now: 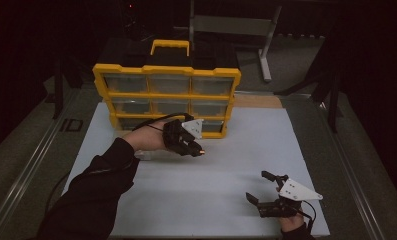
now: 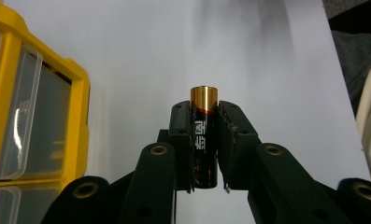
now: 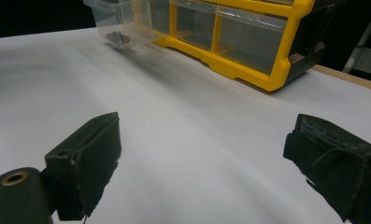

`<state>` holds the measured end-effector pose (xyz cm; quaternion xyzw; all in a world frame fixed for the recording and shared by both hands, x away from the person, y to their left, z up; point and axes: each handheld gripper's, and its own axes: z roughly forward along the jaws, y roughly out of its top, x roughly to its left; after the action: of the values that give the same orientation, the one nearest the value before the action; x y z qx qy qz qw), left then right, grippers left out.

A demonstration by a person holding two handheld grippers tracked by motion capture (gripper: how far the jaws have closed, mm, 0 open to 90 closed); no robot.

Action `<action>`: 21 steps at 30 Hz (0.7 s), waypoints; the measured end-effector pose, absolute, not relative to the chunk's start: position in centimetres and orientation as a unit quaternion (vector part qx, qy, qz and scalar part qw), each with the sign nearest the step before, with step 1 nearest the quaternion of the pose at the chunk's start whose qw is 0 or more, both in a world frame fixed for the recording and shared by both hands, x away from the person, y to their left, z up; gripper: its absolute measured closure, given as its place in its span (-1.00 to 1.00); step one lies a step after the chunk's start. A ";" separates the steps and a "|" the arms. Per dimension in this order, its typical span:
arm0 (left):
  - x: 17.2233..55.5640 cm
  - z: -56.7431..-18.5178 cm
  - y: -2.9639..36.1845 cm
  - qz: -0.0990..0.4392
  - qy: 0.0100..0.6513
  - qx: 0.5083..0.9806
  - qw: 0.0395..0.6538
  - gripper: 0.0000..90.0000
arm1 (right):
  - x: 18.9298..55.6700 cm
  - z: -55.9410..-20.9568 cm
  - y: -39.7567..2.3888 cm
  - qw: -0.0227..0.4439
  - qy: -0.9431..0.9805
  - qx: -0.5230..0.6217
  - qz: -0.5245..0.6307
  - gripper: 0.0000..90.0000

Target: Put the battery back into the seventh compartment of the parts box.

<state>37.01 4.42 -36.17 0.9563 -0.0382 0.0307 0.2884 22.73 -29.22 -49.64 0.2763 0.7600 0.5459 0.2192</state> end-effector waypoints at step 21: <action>36.7 -33.1 7.2 0.059 -0.029 0.960 0.273 0.68 | 22.7 -49.6 -29.2 0.221 0.760 0.276 0.546 -0.80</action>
<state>36.71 7.16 -33.14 0.9598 -0.0291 0.0589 0.2730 22.72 -29.23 -49.63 0.2759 0.7596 0.5457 0.2214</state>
